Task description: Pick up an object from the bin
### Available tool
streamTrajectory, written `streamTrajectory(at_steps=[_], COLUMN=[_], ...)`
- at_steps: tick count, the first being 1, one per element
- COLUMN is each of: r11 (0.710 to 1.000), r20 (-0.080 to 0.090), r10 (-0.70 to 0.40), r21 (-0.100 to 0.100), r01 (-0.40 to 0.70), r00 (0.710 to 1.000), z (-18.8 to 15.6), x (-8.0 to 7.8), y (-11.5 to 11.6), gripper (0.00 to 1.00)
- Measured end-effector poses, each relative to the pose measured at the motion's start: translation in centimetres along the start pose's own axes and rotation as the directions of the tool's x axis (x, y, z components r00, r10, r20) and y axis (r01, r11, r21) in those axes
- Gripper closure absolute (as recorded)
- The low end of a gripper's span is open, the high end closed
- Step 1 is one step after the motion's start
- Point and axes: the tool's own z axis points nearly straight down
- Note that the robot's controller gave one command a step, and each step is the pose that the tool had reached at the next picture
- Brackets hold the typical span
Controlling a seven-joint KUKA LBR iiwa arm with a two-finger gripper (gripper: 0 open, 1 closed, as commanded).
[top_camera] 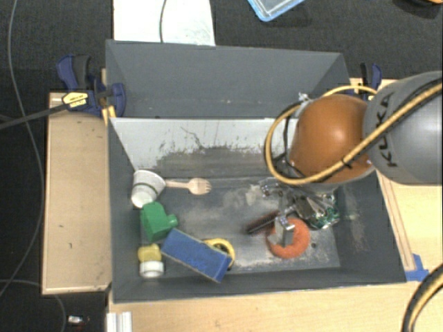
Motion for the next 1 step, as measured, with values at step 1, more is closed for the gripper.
streamTrajectory(at_steps=[1], r11=[0.997], r20=[0.004], r10=[0.071], r21=[0.002], r01=[-0.071], r00=[0.997], z=[3.64], x=[0.09], y=[-2.53], gripper=[0.0])
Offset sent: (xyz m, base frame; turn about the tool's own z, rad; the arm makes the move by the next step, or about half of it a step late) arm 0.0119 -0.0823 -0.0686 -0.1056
